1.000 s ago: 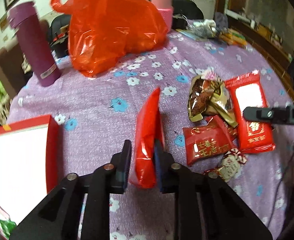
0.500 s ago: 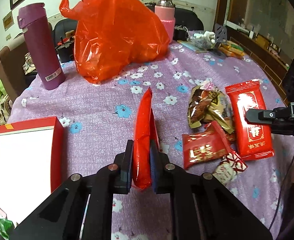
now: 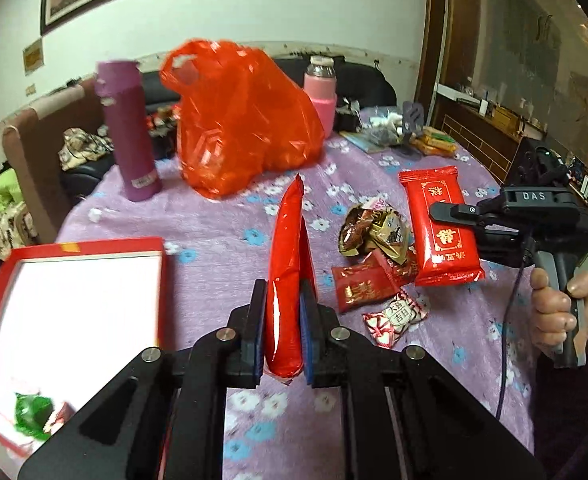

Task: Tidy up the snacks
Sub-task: 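Lift both red snacks and carry them toward the white tray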

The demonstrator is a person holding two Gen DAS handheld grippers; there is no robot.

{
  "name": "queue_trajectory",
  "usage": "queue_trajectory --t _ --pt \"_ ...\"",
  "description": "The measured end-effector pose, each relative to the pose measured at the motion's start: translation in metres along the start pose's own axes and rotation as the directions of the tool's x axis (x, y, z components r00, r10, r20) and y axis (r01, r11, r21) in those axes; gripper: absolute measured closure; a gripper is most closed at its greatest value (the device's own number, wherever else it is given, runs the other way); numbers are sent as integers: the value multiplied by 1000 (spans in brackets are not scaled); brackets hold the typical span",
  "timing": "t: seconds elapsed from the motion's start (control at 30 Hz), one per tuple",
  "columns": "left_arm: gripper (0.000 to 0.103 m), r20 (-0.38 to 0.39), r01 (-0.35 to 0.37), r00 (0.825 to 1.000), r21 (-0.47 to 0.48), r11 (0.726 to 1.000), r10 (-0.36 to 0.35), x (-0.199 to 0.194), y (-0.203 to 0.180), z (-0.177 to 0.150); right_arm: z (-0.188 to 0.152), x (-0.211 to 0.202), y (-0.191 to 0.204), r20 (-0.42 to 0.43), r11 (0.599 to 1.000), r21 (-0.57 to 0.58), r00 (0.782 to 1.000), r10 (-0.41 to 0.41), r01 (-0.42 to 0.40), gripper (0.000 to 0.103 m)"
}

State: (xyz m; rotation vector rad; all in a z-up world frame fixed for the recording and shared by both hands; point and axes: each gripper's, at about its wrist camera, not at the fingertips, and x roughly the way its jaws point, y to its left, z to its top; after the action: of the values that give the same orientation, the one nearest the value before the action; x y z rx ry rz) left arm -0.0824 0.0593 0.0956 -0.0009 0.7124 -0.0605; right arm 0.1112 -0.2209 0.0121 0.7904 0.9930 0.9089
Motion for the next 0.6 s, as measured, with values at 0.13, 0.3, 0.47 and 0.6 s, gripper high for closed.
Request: queue_trajectory --t 0.13,0.3,0.47,0.6 --pt "91 25 -32 999 -6 999 32 -21 13 -6 -7 8 8 5 997 30 998 66 -66 89" --pt "91 60 -97 993 -21 995 98 -39 33 -13 -16 40 22 -33 987 84 989 142 -139 89" --pt "91 62 -141 987 -71 987 145 -50 61 -21 -28 88 45 -92 975 113 975 204 -193 89" --pt "91 67 -195 977 -99 976 203 -56 80 -28 -37 131 67 -144 970 116 963 229 -213 89"
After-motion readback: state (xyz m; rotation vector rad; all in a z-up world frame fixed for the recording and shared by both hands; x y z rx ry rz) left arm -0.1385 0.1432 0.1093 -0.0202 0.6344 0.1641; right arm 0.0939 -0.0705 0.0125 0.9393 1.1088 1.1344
